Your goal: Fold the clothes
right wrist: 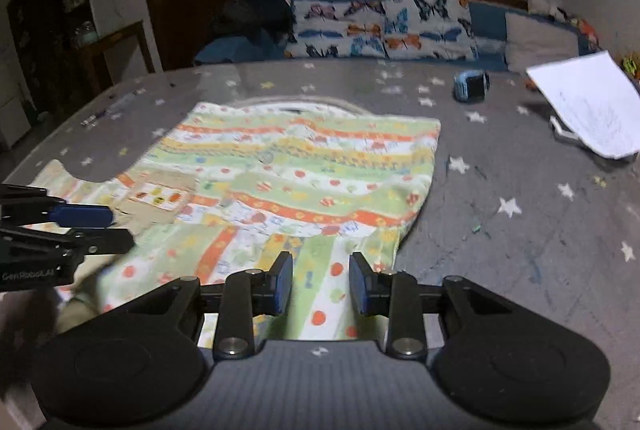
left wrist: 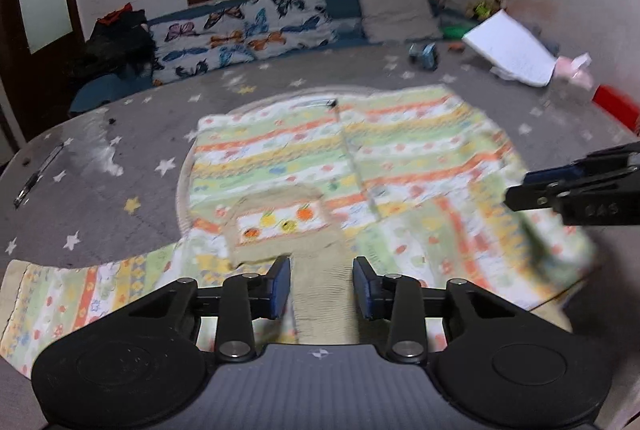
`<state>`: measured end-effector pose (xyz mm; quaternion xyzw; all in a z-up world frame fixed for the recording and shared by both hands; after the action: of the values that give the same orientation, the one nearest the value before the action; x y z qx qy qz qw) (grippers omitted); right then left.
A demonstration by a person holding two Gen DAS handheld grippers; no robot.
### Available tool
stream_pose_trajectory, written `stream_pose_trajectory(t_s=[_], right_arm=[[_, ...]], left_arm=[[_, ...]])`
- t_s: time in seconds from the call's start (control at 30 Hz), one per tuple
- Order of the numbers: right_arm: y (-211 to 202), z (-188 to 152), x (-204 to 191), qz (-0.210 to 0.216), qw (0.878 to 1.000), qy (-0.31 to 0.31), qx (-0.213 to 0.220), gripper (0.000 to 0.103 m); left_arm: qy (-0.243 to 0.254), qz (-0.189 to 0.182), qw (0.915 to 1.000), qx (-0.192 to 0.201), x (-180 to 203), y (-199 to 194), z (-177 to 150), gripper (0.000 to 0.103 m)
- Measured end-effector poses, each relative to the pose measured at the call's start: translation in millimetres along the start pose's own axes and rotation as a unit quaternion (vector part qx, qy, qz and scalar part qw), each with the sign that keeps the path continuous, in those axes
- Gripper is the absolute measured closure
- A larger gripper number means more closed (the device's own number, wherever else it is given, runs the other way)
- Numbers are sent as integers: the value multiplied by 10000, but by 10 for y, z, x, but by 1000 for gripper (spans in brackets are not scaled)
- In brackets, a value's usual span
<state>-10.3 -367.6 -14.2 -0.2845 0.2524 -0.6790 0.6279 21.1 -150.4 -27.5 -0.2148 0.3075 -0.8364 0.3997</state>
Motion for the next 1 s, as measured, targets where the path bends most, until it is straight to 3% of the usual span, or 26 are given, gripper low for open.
stream_pose_trajectory(t_s=[0.13, 0.27, 0.47, 0.6, 0.73, 0.8, 0.93, 1.0], right_arm=[[43, -82, 10, -97, 9999, -93, -99, 72], [-79, -30, -122, 15, 9997, -242, 86, 72], [-15, 9, -538, 445, 9981, -416, 102, 72], [11, -45, -764, 309, 9961, -809, 183, 71], [-136, -16, -916, 437, 9934, -991, 366, 71], [-201, -11, -1012, 579, 9918, -1053, 426, 71], [-178, -83, -1218, 779, 9885, -1250, 356, 69], [-125, -139, -1298, 674, 9870, -1410, 365, 67]], left_arm=[[-228, -113, 9997, 53, -69, -49, 0, 63], [-405, -196, 9988, 190, -118, -100, 47, 63], [-562, 22, 9984, 46, -259, -46, -17, 59], [-754, 112, 9969, 205, -390, -222, -30, 53], [-946, 528, 9935, 343, -636, -434, -98, 34], [-1080, 808, 9901, 377, -786, -515, -150, 32], [-1595, 1394, 9760, 503, -1193, -727, -300, 32], [-1875, 1702, 9656, 589, -1404, -849, -385, 28]])
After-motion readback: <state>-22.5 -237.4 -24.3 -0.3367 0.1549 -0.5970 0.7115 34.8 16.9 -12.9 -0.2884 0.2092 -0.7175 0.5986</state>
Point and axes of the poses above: each gripper's, at about its wrist camera, not at the fingertips, and y roughly the way its jaws point, x to its right, z to its top, the point moved 4 cm from there along y, roughly the way its jaws point, and after that the axes turned 13 degrees about -z, right-handed, at the moved point
